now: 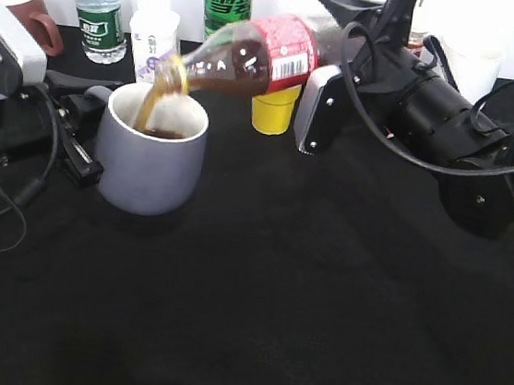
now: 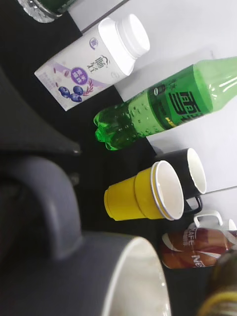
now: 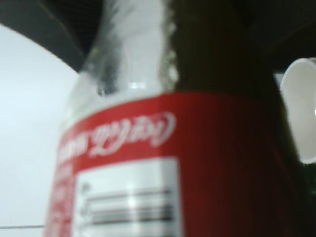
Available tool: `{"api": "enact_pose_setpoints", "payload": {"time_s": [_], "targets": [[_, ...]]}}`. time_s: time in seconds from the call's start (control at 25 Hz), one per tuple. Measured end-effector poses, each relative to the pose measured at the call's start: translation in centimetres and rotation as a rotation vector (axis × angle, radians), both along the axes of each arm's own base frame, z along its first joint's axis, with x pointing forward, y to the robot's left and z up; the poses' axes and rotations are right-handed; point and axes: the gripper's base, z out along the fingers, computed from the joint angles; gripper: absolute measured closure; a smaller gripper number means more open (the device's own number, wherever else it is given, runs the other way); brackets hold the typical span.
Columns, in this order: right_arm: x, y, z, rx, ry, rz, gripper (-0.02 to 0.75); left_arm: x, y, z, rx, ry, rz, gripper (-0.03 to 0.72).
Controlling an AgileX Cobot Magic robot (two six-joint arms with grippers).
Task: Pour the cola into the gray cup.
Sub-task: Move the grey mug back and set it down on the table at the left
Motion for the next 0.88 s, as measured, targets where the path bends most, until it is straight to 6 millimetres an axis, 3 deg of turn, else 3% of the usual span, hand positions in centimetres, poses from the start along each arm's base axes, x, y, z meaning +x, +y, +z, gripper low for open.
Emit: {"api": "enact_pose_setpoints", "payload": {"time_s": [0.16, 0.32, 0.52, 0.64, 0.8, 0.88], "targets": [[0.0, 0.0, 0.0, 0.105, 0.074, 0.022, 0.323, 0.0, -0.1, 0.3, -0.025, -0.029, -0.01, 0.633], [0.0, 0.0, 0.0, 0.335, 0.24, 0.073, 0.323, 0.0, -0.1, 0.5, -0.034, -0.038, -0.01, 0.633], [0.0, 0.0, 0.0, 0.81, 0.58, 0.176, 0.323, 0.5, 0.6, 0.7, -0.092, -0.03, 0.093, 0.633], [-0.1, 0.1, 0.0, 1.133, 0.822, 0.254, 0.33, 1.4, 2.2, 1.1, -0.194, -0.025, 0.301, 0.633], [-1.1, 0.5, 0.2, 1.157, 0.935, 0.332, 0.33, 2.4, 5.6, 1.2, -0.242, -0.116, 0.597, 0.633], [-1.8, 0.1, 0.6, 1.163, 0.955, 0.315, 0.33, 3.2, 7.8, -0.7, -0.215, -0.078, 0.695, 0.633]]}}
